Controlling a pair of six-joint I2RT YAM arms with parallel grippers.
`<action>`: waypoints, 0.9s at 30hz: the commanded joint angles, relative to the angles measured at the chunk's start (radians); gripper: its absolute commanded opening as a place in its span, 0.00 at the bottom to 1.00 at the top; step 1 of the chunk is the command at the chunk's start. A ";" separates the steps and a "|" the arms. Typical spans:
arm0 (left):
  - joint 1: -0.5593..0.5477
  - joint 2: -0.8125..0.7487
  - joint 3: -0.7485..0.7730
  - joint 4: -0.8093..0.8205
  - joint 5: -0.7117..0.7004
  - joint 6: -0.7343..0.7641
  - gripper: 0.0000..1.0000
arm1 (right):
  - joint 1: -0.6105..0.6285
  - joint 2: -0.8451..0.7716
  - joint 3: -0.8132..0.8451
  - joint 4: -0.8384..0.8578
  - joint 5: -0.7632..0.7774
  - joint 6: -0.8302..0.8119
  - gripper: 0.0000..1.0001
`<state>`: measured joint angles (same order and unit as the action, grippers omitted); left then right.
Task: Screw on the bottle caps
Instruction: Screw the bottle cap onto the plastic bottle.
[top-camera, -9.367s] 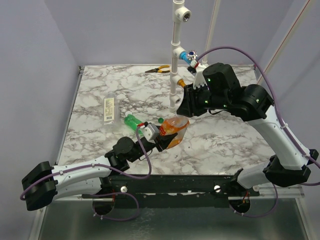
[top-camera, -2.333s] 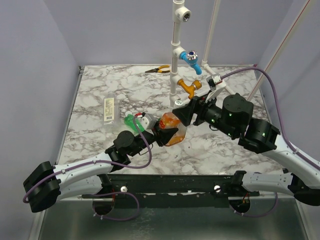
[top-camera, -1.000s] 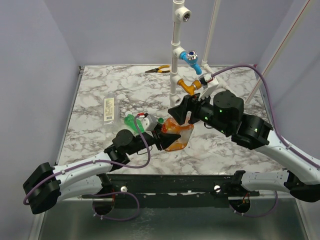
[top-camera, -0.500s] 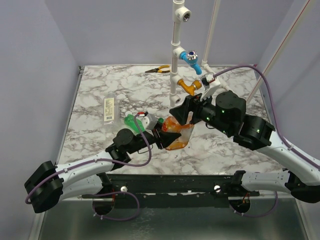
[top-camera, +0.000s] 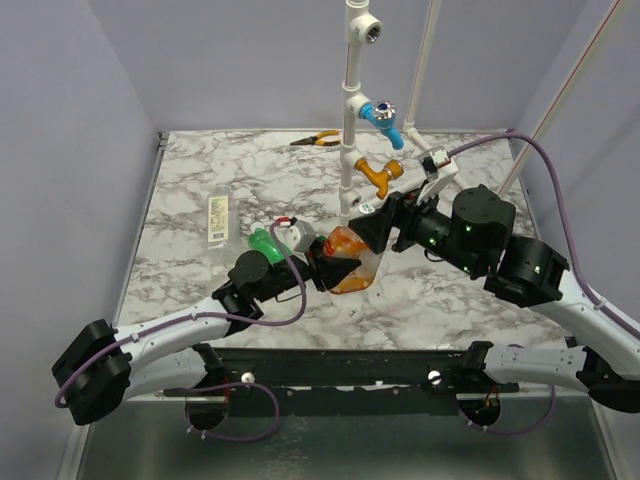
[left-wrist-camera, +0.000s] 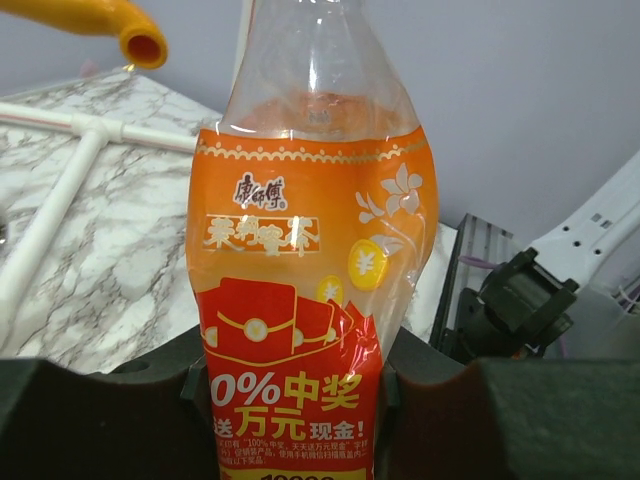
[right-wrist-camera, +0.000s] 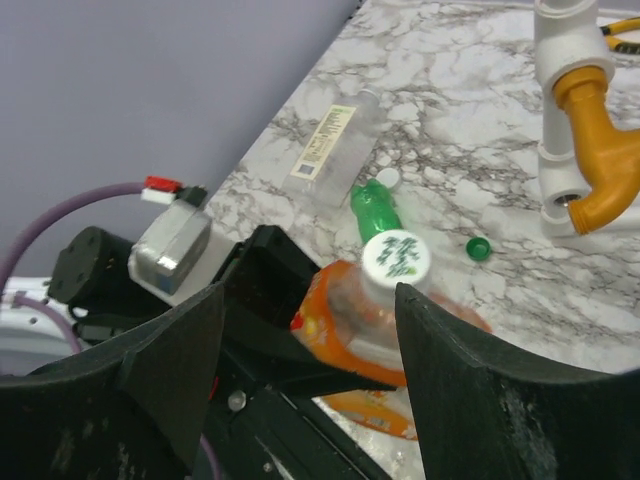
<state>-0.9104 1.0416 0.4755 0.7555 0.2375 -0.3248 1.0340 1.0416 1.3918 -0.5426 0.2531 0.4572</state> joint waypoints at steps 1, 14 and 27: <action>0.029 0.018 0.028 -0.071 -0.032 0.000 0.00 | 0.011 -0.038 -0.001 -0.030 -0.054 0.038 0.72; 0.034 -0.083 0.018 -0.142 0.128 0.050 0.00 | 0.012 0.044 0.097 -0.206 0.103 0.065 0.72; 0.034 -0.155 -0.002 -0.170 0.220 0.014 0.00 | 0.011 0.057 0.153 -0.234 -0.088 0.000 0.59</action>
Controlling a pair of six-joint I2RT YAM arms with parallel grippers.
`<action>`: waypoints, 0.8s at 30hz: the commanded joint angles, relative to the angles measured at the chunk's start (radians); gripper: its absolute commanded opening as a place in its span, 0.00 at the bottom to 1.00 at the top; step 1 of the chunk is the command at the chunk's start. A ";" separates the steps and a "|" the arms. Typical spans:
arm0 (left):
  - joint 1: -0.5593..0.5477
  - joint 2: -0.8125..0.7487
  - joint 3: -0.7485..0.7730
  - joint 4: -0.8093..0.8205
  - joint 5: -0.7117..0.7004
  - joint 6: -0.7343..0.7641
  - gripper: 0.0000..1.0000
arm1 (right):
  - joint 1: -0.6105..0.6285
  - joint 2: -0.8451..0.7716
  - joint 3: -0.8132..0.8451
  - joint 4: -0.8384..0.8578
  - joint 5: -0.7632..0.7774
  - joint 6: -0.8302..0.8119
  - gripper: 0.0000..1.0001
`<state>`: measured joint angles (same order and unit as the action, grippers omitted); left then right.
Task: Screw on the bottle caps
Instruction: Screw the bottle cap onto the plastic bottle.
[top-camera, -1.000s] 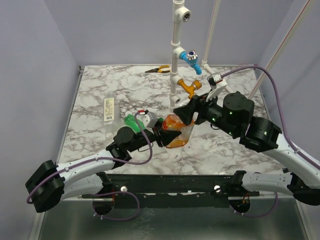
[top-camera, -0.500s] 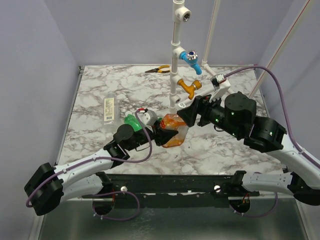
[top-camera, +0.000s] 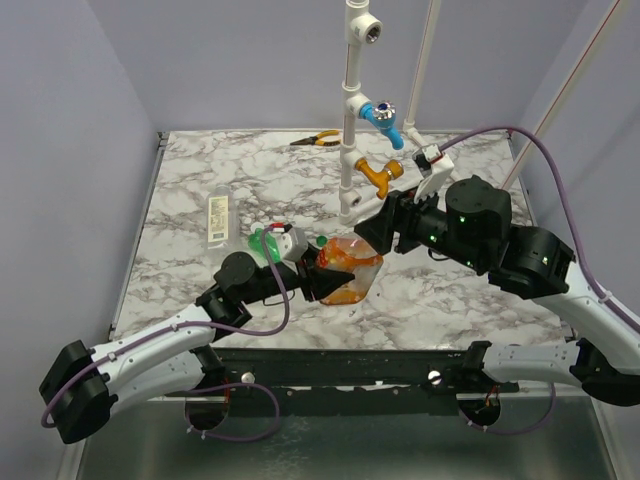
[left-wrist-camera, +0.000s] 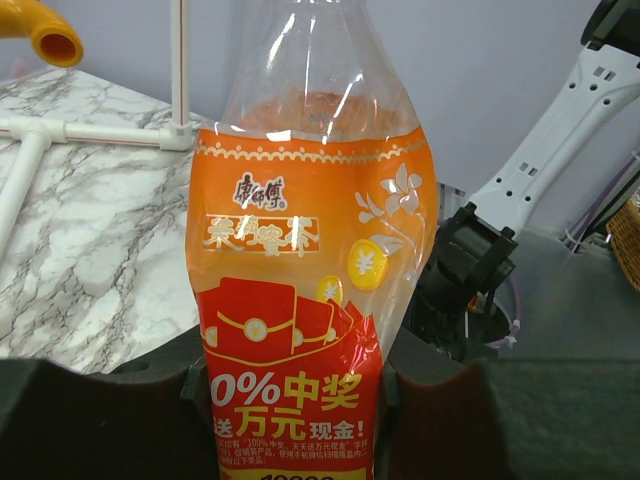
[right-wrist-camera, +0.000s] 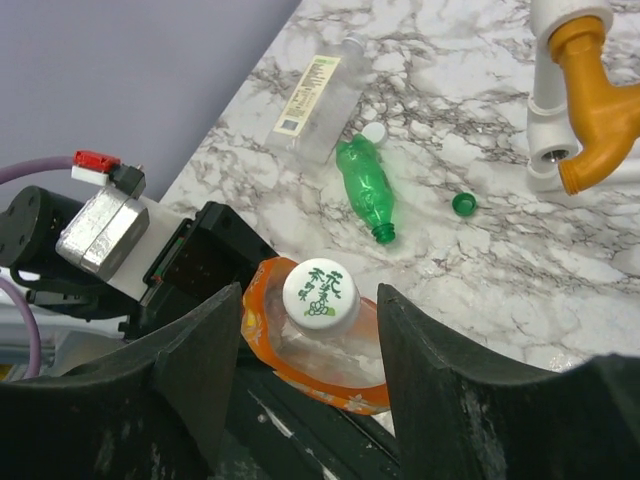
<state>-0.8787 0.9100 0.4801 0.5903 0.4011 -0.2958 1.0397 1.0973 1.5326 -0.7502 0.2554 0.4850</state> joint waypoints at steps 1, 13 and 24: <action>0.003 -0.024 -0.006 -0.004 0.061 -0.017 0.00 | 0.006 0.004 0.012 -0.028 -0.101 -0.027 0.59; 0.003 -0.041 -0.001 -0.012 0.078 -0.029 0.00 | 0.005 0.007 -0.009 -0.025 -0.106 -0.017 0.45; 0.001 -0.049 0.003 -0.018 0.068 -0.028 0.00 | 0.006 0.008 -0.028 -0.022 -0.092 0.005 0.26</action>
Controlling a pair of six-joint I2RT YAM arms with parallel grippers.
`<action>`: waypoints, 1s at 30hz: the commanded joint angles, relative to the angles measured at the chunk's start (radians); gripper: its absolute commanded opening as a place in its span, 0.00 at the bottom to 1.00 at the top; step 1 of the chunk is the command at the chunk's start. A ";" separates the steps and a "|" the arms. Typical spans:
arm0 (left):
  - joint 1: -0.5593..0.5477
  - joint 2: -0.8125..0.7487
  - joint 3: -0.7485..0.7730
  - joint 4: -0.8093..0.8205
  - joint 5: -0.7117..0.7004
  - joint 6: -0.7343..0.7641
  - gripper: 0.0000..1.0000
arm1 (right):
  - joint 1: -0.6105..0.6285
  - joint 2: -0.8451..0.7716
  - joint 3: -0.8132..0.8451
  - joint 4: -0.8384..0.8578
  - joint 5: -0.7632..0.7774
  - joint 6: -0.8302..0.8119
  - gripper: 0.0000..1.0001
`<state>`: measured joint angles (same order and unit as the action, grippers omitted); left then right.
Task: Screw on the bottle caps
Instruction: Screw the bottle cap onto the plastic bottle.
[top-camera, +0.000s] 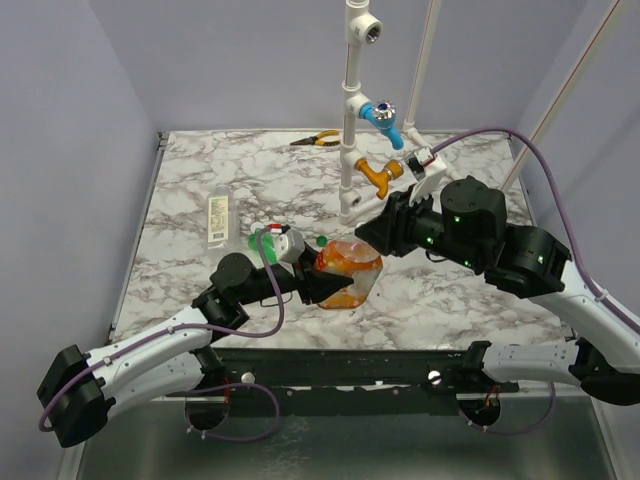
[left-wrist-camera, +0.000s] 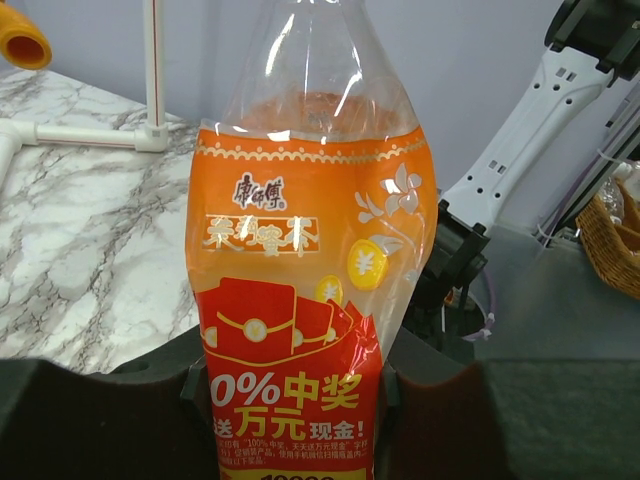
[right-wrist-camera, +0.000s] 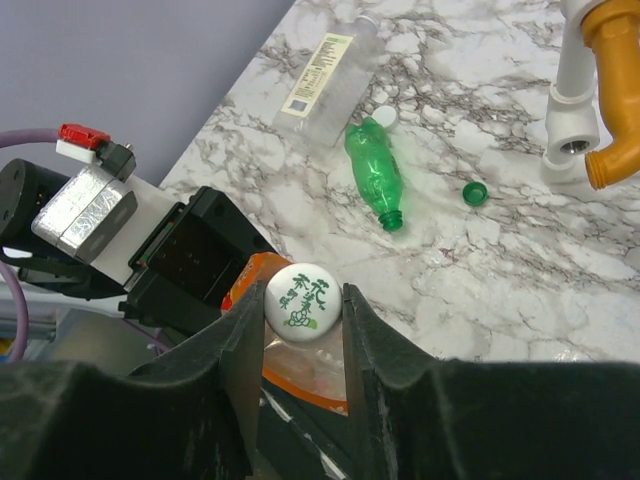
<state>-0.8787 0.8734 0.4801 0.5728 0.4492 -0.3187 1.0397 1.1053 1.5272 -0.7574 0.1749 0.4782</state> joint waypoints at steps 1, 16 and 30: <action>0.002 -0.010 0.003 -0.003 0.012 -0.002 0.00 | 0.005 0.001 -0.025 -0.015 -0.006 0.018 0.23; -0.180 0.049 0.103 0.001 -0.561 0.295 0.00 | 0.005 0.208 0.066 -0.226 0.155 0.440 0.01; -0.299 0.112 0.141 0.005 -0.783 0.435 0.00 | 0.005 0.284 0.116 -0.224 0.204 0.562 0.34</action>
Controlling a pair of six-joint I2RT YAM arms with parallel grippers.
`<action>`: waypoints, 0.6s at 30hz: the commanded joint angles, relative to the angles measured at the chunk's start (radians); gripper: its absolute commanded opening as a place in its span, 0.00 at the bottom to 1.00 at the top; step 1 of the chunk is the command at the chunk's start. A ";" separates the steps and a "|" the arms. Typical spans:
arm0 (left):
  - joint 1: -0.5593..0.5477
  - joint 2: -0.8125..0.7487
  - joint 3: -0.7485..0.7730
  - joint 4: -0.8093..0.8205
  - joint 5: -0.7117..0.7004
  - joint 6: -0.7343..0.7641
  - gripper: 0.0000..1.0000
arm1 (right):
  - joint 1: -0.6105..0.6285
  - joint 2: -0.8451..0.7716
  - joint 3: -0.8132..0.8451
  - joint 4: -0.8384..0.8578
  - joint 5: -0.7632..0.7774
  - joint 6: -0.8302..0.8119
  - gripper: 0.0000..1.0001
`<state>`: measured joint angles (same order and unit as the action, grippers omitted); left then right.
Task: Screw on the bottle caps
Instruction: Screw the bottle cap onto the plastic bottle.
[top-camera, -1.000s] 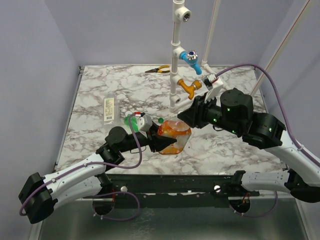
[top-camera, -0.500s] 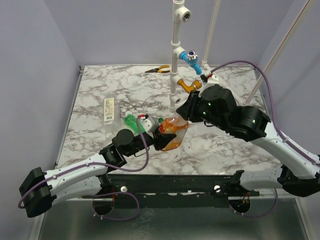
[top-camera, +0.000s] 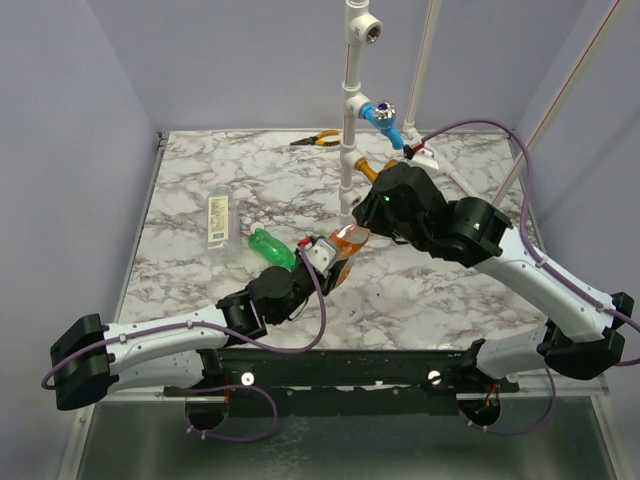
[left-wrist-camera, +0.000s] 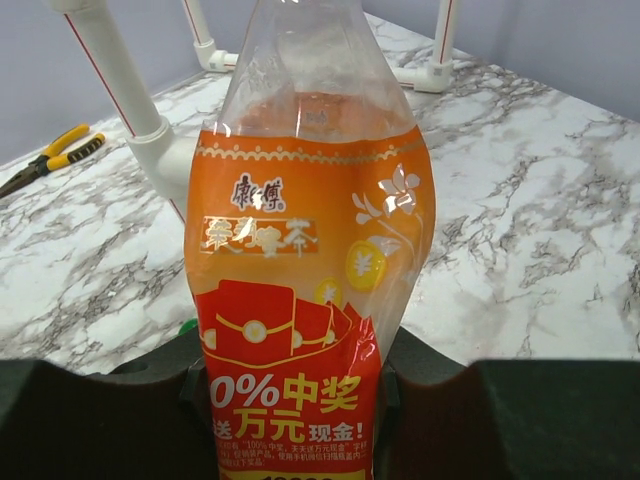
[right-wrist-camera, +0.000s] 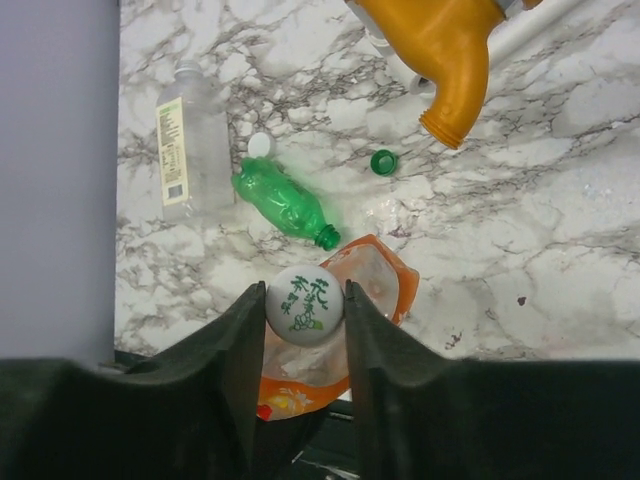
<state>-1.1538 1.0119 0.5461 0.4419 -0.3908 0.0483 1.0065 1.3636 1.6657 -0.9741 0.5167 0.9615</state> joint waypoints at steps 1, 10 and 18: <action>-0.023 -0.037 0.069 0.115 0.074 0.056 0.00 | 0.038 0.015 -0.019 -0.005 -0.131 0.068 0.45; 0.004 -0.098 0.002 -0.038 0.217 -0.085 0.00 | 0.038 -0.087 0.010 0.068 -0.109 -0.108 0.79; 0.167 -0.162 -0.035 -0.065 0.615 -0.262 0.00 | 0.038 -0.218 -0.085 0.172 -0.229 -0.389 0.78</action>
<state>-1.0794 0.8913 0.5362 0.3946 -0.0799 -0.0761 1.0397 1.2102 1.6230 -0.8680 0.3798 0.7555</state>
